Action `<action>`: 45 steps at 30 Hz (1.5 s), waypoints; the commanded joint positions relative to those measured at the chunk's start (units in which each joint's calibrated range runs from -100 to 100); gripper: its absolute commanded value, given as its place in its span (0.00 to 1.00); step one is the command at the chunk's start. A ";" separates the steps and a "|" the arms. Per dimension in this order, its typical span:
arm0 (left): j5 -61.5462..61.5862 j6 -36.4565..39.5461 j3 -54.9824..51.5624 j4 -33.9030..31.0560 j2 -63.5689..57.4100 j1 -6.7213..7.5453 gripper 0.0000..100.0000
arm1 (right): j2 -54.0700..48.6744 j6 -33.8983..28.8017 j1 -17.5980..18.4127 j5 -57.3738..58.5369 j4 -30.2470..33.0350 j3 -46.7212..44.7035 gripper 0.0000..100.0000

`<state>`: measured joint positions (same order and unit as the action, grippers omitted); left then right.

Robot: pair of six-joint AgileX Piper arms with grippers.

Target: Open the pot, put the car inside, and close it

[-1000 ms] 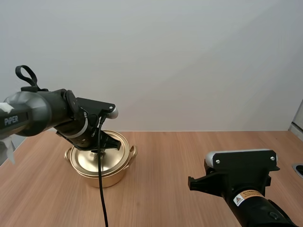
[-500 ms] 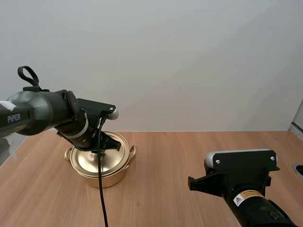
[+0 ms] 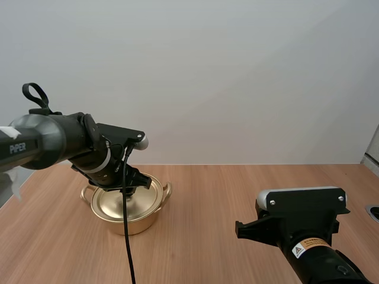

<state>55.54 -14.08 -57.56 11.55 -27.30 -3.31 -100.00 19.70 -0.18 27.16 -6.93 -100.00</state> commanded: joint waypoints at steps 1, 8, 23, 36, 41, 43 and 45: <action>-0.23 0.00 -0.03 0.11 0.03 -0.01 0.74 | 0.00 0.05 0.00 0.08 -0.07 0.00 0.60; -8.66 1.43 -0.03 1.61 -0.93 -0.01 0.74 | 0.00 0.05 0.00 0.08 -0.07 0.00 0.60; -57.90 5.76 -0.03 1.85 -18.00 -0.01 0.74 | 0.00 0.05 0.38 0.08 -0.05 0.00 0.60; -58.92 7.56 -0.98 3.19 -26.70 -0.01 0.74 | 0.00 0.05 0.38 0.08 -0.05 0.00 0.60; -72.83 7.70 -9.45 3.19 -33.73 -0.01 0.74 | 0.00 0.05 0.38 0.08 -0.05 0.00 0.60; -82.12 7.70 -14.10 3.19 -36.45 -0.01 0.74 | 0.00 0.05 0.38 0.08 -0.05 0.00 0.60; -87.51 7.70 -18.48 3.19 -38.47 -0.01 0.74 | 0.00 0.05 0.38 0.08 -0.05 0.00 0.60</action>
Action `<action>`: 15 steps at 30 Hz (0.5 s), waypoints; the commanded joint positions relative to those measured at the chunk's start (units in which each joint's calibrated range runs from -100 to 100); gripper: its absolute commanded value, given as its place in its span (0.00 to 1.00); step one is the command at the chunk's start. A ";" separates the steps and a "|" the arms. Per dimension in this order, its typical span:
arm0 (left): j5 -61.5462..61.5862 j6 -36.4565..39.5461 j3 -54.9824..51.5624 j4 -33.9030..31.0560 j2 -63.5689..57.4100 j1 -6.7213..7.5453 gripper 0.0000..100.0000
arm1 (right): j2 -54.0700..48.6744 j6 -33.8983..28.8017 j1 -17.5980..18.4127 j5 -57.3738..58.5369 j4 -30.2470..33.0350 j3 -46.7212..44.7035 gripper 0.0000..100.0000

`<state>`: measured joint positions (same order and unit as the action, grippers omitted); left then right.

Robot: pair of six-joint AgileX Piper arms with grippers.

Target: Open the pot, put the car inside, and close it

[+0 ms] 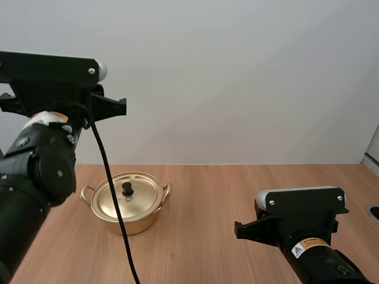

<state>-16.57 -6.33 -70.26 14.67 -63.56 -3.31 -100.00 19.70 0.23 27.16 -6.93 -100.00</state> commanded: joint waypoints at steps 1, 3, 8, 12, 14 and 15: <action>-16.78 -0.05 -8.00 0.06 -3.29 -0.01 0.74 | 0.00 0.05 -0.03 0.08 -0.05 0.00 0.60; -16.96 -0.05 -12.04 0.06 -5.22 -0.01 0.74 | 0.00 0.05 -0.03 0.08 -0.05 0.00 0.60; -16.79 0.09 -20.48 -0.45 -11.40 0.25 0.74 | 0.00 0.05 -0.03 0.08 -0.05 0.00 0.60; -14.25 0.09 -23.94 -3.08 -18.48 0.25 0.73 | 0.00 0.05 -0.03 0.08 -0.05 0.00 0.60; -8.90 0.29 -24.10 -3.08 -21.66 0.25 0.71 | 0.00 0.05 -0.03 0.08 -0.05 0.00 0.60; -6.29 0.28 -24.10 -3.08 -23.19 0.25 0.70 | 0.00 0.05 -0.03 0.08 -0.05 0.00 0.60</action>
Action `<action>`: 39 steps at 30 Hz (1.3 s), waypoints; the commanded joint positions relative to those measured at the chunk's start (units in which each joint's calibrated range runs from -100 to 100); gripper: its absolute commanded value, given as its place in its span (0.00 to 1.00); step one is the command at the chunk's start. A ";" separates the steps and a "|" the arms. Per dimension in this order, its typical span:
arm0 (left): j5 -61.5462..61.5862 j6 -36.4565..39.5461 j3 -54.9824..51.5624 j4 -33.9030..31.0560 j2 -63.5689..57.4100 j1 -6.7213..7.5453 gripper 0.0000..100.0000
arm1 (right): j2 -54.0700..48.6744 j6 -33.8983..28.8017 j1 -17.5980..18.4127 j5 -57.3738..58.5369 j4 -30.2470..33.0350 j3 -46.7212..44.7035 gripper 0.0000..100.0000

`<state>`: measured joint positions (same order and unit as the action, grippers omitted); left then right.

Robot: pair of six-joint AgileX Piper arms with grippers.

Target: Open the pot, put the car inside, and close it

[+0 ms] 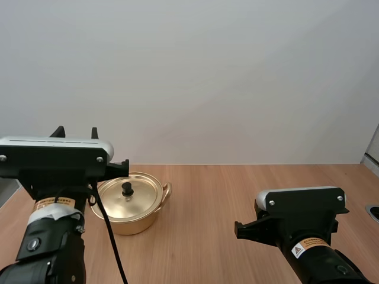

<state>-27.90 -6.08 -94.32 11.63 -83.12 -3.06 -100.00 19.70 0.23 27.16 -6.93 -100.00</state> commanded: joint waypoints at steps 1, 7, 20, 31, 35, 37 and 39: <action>7.18 0.38 -0.05 -0.03 -4.74 0.00 0.69 | 0.00 0.05 -0.03 0.08 -0.05 0.00 0.60; 14.48 4.24 -1.08 -0.03 -11.80 0.00 0.68 | 0.00 0.05 -0.03 0.08 -0.05 0.00 0.60; 24.17 4.26 -5.68 0.49 -16.88 0.00 0.64 | 0.00 0.05 -0.03 0.08 -0.05 0.00 0.60; 34.99 6.37 -5.68 -1.19 -16.88 0.00 0.60 | 0.00 0.05 -0.03 0.08 -0.05 0.00 0.60; 37.82 6.37 -5.68 -3.39 -16.88 0.00 0.60 | 0.00 0.05 -0.03 0.08 -0.05 0.00 0.60; 40.16 6.37 -5.68 -3.53 -16.88 0.00 0.60 | 0.00 0.05 -0.03 0.08 -0.05 0.00 0.60; 42.39 6.37 -5.68 -4.70 -16.88 0.00 0.60 | 0.00 0.05 -0.03 0.08 -0.05 0.00 0.60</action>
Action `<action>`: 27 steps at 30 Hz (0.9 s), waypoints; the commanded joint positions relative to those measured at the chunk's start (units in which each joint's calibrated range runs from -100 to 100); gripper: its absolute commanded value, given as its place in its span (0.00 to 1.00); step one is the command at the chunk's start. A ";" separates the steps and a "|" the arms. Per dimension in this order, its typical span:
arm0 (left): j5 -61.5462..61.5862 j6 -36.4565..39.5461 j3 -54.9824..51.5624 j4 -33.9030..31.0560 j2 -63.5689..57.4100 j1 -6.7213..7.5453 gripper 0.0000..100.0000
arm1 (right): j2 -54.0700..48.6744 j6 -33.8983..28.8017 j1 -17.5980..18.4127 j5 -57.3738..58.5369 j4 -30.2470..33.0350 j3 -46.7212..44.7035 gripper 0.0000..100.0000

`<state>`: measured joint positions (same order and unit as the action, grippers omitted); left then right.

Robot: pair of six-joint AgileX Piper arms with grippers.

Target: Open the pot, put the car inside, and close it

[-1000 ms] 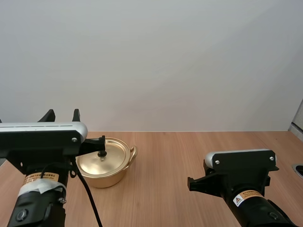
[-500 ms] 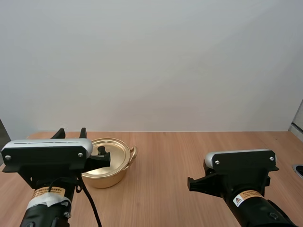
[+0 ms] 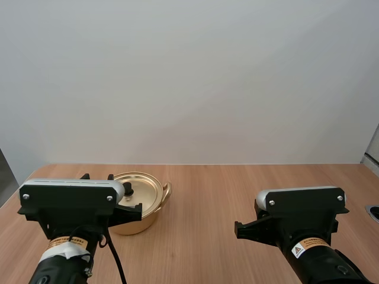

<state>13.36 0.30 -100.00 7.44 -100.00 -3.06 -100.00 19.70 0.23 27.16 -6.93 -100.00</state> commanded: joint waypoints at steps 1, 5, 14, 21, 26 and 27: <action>2.95 -0.01 0.00 -0.85 0.00 0.00 0.60 | 0.00 0.05 -0.03 0.08 -0.05 0.00 0.60; 14.68 1.47 0.00 -0.85 0.00 0.29 0.60 | 0.00 0.05 -0.03 0.08 -0.05 0.00 0.60; 16.13 7.14 0.00 -0.85 0.00 1.75 0.60 | 0.00 0.05 -0.03 0.08 -0.05 0.00 0.60; 17.67 11.30 0.00 -1.12 0.00 1.75 0.60 | 0.00 0.05 -0.03 0.08 -0.05 0.00 0.60; 17.67 11.30 0.00 -2.19 0.00 1.75 0.60 | 0.00 0.05 -0.03 0.08 -0.05 0.00 0.60; 17.67 11.30 0.00 -2.19 0.00 1.75 0.60 | 0.00 0.05 -0.03 0.08 -0.05 0.00 0.60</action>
<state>30.96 11.56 -100.00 5.31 -100.00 -1.33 -100.00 19.70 0.23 27.16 -6.93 -100.00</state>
